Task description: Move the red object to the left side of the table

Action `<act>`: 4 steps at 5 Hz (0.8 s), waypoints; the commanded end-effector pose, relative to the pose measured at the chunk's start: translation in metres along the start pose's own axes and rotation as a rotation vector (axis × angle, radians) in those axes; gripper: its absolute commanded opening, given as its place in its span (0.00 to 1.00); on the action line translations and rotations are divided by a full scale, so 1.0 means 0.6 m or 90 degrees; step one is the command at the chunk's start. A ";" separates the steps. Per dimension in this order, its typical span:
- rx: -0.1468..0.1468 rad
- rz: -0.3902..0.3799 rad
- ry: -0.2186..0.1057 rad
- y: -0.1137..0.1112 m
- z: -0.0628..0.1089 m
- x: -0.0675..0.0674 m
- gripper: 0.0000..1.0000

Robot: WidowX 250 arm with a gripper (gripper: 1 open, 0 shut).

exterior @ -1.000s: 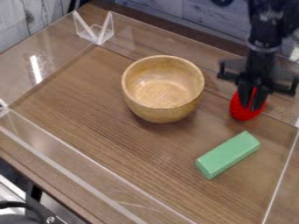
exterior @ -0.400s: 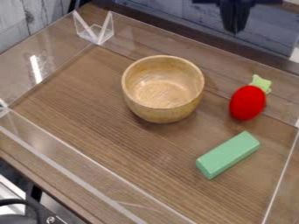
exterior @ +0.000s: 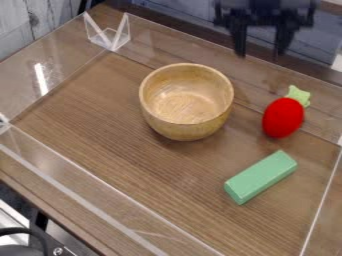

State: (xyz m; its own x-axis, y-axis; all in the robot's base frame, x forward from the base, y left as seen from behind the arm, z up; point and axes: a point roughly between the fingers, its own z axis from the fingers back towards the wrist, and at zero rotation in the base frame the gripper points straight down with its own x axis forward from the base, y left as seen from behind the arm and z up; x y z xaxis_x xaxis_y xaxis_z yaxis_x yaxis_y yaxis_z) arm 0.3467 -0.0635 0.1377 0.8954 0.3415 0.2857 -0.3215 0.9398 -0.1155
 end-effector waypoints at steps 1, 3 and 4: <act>0.003 0.001 -0.005 -0.020 -0.011 -0.007 1.00; 0.032 0.049 0.025 -0.041 -0.069 -0.016 1.00; 0.050 0.087 0.035 -0.055 -0.091 -0.017 1.00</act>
State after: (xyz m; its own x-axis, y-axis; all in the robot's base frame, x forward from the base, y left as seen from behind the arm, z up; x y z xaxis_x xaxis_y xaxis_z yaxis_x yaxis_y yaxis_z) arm 0.3554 -0.0940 0.0651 0.8677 0.4682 0.1672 -0.4708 0.8819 -0.0263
